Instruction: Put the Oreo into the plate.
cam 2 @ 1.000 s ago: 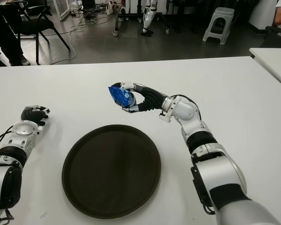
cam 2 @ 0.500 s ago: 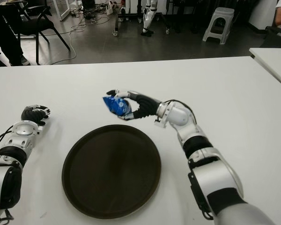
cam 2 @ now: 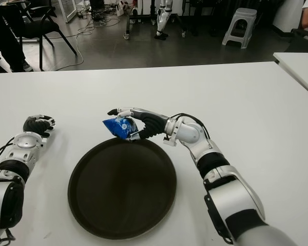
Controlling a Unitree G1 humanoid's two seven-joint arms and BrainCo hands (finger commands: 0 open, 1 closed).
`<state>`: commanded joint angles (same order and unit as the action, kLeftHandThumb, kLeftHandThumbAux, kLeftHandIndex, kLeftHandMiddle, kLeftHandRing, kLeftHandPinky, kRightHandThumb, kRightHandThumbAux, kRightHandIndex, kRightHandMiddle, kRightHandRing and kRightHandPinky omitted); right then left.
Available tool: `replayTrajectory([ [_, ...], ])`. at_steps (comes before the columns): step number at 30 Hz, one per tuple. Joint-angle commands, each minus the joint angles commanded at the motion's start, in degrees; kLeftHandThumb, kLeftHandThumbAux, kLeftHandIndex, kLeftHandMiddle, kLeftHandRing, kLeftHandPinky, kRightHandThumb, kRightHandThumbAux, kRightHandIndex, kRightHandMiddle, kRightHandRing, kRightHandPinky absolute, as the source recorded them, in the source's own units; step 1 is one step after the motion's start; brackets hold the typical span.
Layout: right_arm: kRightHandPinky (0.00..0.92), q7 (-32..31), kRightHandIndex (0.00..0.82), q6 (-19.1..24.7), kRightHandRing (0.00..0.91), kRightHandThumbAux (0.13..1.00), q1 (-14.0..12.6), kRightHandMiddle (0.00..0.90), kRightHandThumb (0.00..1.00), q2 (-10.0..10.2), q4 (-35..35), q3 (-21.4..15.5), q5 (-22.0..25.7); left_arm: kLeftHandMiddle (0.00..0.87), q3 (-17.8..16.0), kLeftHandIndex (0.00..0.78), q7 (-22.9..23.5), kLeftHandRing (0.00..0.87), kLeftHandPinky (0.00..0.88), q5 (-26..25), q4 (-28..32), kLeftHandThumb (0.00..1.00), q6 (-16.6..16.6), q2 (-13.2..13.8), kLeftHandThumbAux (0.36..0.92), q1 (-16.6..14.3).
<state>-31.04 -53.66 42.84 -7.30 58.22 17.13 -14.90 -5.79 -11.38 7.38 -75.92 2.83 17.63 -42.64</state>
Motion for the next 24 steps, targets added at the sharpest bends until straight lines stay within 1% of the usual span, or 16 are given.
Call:
replayTrajectory([
  [8,0.042,1.4,0.419,0.88,0.09,0.718,-1.11,0.134,0.705,0.09,-1.54,1.96,-2.06,0.429,-0.43,0.442,0.08,0.331,0.363,-0.37,0.0,0.829,0.28,0.06,0.68,0.2],
  [10,0.035,1.53,0.418,1.08,0.084,0.718,-1.32,0.134,0.705,0.07,-1.88,2.35,-2.44,0.43,-0.45,0.44,0.28,0.333,0.369,-0.34,-0.04,0.829,0.25,0.1,0.68,0.24],
  [16,0.012,1.57,0.418,1.54,0.061,0.719,-1.76,0.124,0.704,-0.02,-2.81,3.12,-2.85,0.45,-0.5,0.408,0.67,0.38,0.411,-0.34,-0.06,0.825,0.47,0.17,0.683,0.32],
  [22,0.003,1.54,0.418,1.93,0.051,0.719,-2.11,0.114,0.703,-0.39,-3.9,3.93,-3.51,0.441,-0.39,0.423,0.41,0.361,0.388,-0.17,-0.06,0.827,0.42,0.19,0.682,0.27],
  [24,0.013,1.51,0.418,2.12,0.059,0.718,-2.27,0.116,0.703,-0.49,-4.25,4.15,-3.6,0.43,-0.33,0.437,0.25,0.336,0.364,-0.11,-0.07,0.828,0.25,0.18,0.681,0.21],
])
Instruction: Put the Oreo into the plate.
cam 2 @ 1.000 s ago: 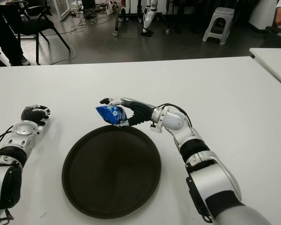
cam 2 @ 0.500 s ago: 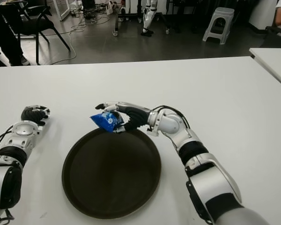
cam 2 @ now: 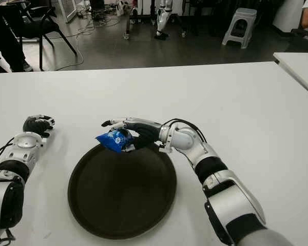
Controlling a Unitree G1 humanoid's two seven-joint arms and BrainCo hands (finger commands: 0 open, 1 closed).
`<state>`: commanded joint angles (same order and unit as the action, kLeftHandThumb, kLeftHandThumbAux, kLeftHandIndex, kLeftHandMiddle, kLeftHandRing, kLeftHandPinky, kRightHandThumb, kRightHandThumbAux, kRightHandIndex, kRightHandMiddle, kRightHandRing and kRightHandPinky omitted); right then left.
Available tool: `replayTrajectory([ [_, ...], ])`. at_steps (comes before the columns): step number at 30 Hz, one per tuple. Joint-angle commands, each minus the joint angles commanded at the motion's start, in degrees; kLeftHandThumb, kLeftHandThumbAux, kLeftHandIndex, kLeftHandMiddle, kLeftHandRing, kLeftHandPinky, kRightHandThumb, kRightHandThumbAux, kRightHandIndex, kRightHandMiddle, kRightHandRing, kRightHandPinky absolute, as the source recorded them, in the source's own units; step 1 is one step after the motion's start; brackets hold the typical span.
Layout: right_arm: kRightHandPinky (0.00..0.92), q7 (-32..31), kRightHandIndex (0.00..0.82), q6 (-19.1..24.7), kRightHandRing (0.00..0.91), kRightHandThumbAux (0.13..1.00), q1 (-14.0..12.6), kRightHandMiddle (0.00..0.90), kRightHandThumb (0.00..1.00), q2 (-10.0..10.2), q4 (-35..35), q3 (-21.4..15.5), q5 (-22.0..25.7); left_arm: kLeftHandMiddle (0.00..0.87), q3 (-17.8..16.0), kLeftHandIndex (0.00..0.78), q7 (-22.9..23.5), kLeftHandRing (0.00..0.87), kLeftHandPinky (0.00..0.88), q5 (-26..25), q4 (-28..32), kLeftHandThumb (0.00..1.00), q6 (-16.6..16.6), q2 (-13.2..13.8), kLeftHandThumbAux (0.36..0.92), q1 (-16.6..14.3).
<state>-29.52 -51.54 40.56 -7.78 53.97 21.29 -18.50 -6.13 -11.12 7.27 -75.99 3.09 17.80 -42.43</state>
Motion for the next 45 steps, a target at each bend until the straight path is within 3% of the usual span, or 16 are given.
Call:
replayTrajectory([
  [8,0.031,0.63,0.419,0.37,0.078,0.717,-0.55,0.129,0.705,-0.21,-1.23,0.46,0.04,0.405,0.05,0.46,-0.01,0.275,0.295,0.03,-0.05,0.827,-0.2,0.01,0.684,-0.01],
  [16,0.028,1.62,0.419,0.55,0.072,0.717,-0.64,0.131,0.704,-0.68,-1.72,1.14,-0.62,0.415,-0.03,0.46,0.38,0.313,0.341,-0.05,-0.02,0.829,0.27,0.07,0.681,0.11],
  [34,0.009,2.26,0.418,0.38,0.067,0.718,-1.04,0.132,0.704,-0.61,-2.16,0.88,0.25,0.421,0.2,0.44,0.16,0.278,0.312,0.18,-0.04,0.826,-0.15,0.07,0.683,0.01],
  [41,0.04,0.24,0.403,2.07,0.054,0.732,-0.97,0.092,0.683,-0.04,-1.85,0.7,1.92,0.437,-0.11,0.42,0.5,0.336,0.39,-0.13,-0.1,0.825,0.01,0.13,0.683,0.11],
  [42,0.039,-0.14,0.331,2.24,0.046,0.743,-0.9,0.078,0.549,-0.03,-1.74,0.77,2.1,0.437,-0.12,0.419,0.49,0.338,0.392,-0.13,-0.11,0.825,0.0,0.12,0.683,0.11],
  [43,0.037,-0.39,0.227,2.34,0.035,0.761,-0.87,0.057,0.351,-0.04,-1.7,0.8,2.23,0.438,-0.12,0.419,0.49,0.341,0.396,-0.13,-0.11,0.825,0.0,0.12,0.683,0.11],
  [45,0.023,-2.38,0.124,2.8,0.02,0.766,-0.71,0.031,0.18,0.11,-1.4,0.62,3.52,0.435,0.0,0.424,0.38,0.334,0.387,0.0,-0.1,0.825,-0.03,0.13,0.683,0.1],
])
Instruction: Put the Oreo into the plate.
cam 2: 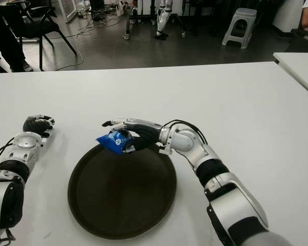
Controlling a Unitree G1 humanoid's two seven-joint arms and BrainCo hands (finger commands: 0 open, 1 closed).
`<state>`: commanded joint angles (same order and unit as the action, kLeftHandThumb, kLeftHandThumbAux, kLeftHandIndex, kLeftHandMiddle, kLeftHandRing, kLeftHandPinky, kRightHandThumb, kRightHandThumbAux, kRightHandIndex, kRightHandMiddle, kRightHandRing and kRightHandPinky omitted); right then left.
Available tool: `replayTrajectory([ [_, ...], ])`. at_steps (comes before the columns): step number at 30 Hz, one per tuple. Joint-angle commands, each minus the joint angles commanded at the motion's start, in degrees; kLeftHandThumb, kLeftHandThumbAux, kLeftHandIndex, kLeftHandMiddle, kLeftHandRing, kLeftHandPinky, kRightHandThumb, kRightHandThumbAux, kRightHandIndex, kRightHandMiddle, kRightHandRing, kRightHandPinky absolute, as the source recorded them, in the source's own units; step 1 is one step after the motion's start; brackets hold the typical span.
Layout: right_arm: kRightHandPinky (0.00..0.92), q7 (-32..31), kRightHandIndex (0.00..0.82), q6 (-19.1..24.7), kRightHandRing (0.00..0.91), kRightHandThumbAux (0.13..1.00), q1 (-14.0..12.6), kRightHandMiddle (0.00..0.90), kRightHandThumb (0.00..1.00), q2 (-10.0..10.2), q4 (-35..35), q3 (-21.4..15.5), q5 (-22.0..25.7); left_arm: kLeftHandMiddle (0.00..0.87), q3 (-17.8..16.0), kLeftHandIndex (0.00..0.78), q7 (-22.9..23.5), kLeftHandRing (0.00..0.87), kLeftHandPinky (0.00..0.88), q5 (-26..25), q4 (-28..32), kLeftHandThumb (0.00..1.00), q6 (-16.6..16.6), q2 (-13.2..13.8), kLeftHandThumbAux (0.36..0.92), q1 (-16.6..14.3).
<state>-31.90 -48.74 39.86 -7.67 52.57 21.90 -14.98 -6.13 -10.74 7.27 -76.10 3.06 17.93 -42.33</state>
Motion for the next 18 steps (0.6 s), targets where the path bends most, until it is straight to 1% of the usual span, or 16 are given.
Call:
replayTrajectory([
  [1,0.015,-1.02,0.079,0.26,0.013,0.756,0.06,0.02,0.115,0.09,0.12,-0.14,0.68,0.431,0.06,0.43,-0.04,0.327,0.379,0.06,0.0,0.825,-0.02,0.0,0.683,0.0],
  [2,0.009,-2.81,0.05,1.07,0.008,0.75,0.07,0.012,0.073,0.3,0.12,-0.37,1.92,0.429,0.15,0.434,-0.05,0.323,0.373,0.15,0.02,0.826,-0.03,0.0,0.682,-0.01],
  [4,0.004,-4.82,0.025,2.05,0.004,0.732,0.01,0.006,0.037,0.52,-0.03,-0.65,3.31,0.429,0.23,0.434,-0.05,0.323,0.363,0.21,0.04,0.826,-0.03,0.0,0.682,-0.01],
  [8,0.001,-9.46,0.006,4.7,0.0,0.693,0.14,0.001,0.009,1.29,0.0,-1.48,6.79,0.424,0.26,0.439,0.06,0.299,0.328,0.19,0.03,0.825,0.15,0.06,0.683,0.12],
  [11,0.0,-11.84,0.001,5.4,0.0,0.641,0.1,0.0,0.002,1.62,-0.16,-1.98,8.7,0.42,0.01,0.441,0.05,0.286,0.318,-0.07,0.03,0.826,0.34,0.02,0.683,0.14],
  [14,0.0,-12.63,0.0,5.38,0.0,0.618,0.04,0.0,0.0,1.72,-0.28,-2.32,9.25,0.417,-0.03,0.445,-0.1,0.278,0.313,-0.09,0.05,0.826,0.34,-0.01,0.683,0.13],
  [16,0.0,-12.86,0.0,5.29,0.0,0.608,0.06,0.0,0.0,1.76,-0.26,-2.53,9.27,0.327,-0.08,0.424,-0.09,0.267,0.303,-0.13,0.06,0.759,0.3,-0.02,0.701,0.11],
  [18,0.0,-13.26,0.0,5.28,0.0,0.6,0.1,0.0,0.0,1.83,-0.17,-2.71,9.48,0.296,-0.15,0.414,-0.02,0.275,0.313,-0.2,0.08,0.725,0.25,-0.02,0.71,0.09],
])
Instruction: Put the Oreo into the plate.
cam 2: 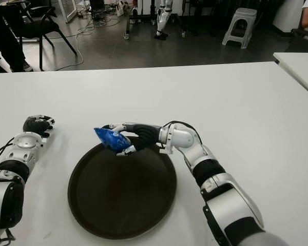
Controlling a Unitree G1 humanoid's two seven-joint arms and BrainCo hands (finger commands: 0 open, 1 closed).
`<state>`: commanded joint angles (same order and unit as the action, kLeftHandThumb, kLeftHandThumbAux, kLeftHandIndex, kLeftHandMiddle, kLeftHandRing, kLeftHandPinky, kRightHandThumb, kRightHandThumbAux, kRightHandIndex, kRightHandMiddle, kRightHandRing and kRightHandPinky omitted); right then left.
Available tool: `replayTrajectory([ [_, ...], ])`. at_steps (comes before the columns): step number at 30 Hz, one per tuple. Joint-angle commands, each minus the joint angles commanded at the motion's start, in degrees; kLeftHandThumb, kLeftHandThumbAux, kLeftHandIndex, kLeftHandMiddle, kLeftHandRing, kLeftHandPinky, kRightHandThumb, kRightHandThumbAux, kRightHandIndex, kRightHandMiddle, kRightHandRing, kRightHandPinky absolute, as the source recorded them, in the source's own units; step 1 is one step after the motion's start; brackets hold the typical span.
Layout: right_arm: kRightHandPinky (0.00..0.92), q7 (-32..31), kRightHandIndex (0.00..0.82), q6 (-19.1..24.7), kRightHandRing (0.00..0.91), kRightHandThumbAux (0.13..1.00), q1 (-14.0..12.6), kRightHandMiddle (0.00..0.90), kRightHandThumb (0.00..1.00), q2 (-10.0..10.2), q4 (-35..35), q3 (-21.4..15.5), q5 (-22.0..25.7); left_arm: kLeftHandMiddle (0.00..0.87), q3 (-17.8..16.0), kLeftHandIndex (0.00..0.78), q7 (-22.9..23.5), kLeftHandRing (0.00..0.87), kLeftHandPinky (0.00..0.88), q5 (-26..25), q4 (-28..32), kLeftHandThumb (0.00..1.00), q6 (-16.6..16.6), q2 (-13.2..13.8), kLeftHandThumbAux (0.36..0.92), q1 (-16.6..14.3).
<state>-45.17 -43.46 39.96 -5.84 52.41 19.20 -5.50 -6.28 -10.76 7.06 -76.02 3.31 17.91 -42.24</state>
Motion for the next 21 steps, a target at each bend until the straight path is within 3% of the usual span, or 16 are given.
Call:
replayTrajectory([
  [21,0.0,-0.25,0.0,-3.65,0.0,0.572,0.5,0.0,0.0,-0.08,0.96,-0.6,-0.76,0.223,-0.23,0.401,0.11,0.248,0.286,0.19,-0.1,0.687,-0.72,0.0,0.721,-0.25],
])
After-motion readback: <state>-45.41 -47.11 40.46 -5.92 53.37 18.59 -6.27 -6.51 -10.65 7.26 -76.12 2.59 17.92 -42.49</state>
